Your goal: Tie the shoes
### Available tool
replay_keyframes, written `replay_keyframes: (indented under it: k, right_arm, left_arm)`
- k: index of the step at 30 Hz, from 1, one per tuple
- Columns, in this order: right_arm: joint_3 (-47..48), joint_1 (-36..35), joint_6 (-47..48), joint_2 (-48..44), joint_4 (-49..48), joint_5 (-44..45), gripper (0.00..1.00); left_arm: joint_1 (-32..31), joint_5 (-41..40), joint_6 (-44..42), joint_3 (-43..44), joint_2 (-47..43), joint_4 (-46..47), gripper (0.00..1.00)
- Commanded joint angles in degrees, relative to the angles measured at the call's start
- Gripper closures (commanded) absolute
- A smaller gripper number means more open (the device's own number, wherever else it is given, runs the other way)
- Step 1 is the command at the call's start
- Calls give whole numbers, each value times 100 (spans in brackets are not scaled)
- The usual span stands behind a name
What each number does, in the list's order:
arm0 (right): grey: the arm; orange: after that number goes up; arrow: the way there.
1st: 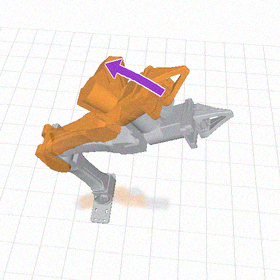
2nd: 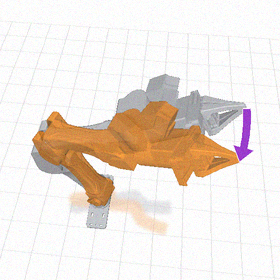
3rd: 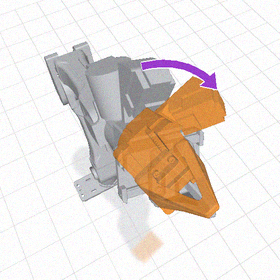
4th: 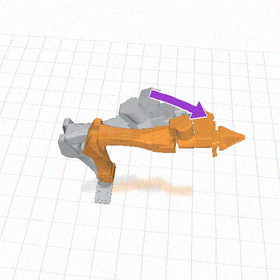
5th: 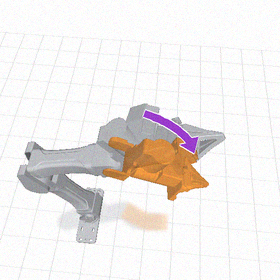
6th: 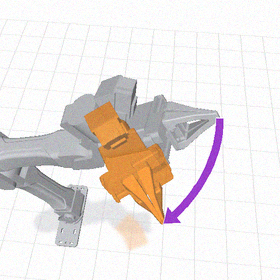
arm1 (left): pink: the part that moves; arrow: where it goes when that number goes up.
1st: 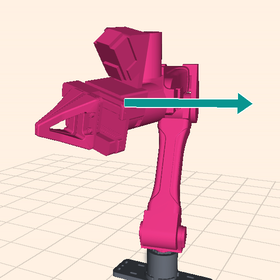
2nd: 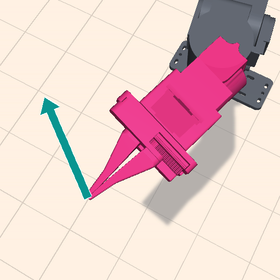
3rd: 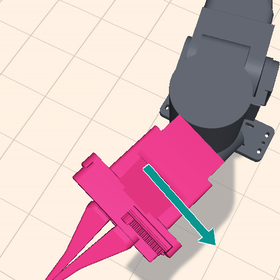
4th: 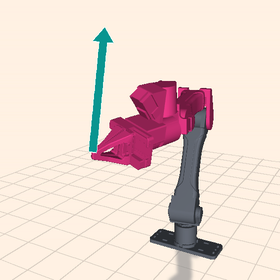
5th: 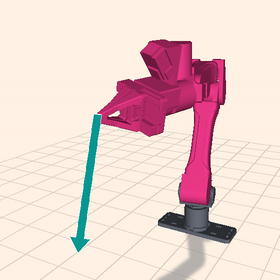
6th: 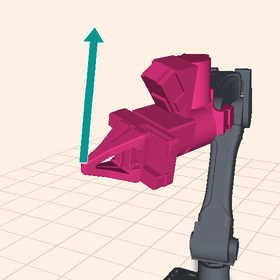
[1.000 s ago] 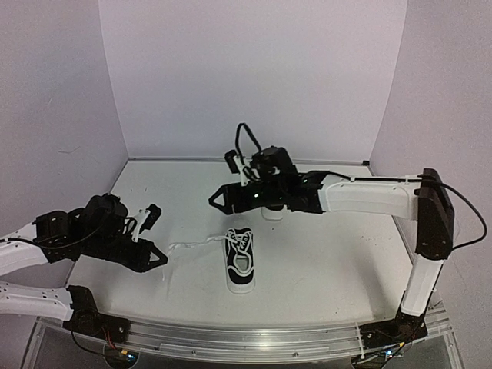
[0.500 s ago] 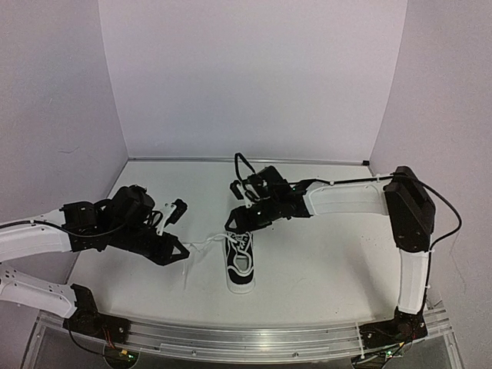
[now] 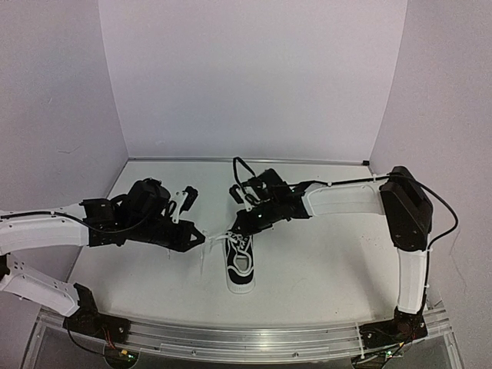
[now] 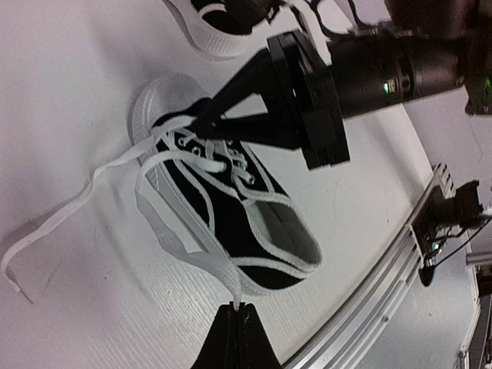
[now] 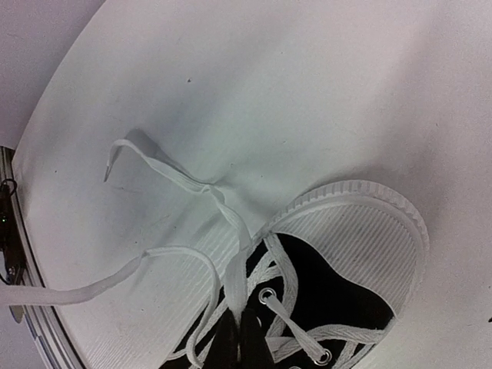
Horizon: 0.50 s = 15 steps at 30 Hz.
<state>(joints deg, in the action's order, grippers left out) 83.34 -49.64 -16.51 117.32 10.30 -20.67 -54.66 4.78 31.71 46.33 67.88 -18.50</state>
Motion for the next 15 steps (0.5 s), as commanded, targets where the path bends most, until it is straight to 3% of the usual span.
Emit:
replay_keyframes:
  k: [1,15]
  right_arm:
    - [-313,15,265,-696,-312,-235,100]
    - [-1320,-2,693,-1404,-1288,-716,100]
  left_arm:
    - [195,-594,570,576,363,857,100]
    - [730,-696,1588,1432,1930,2056,100]
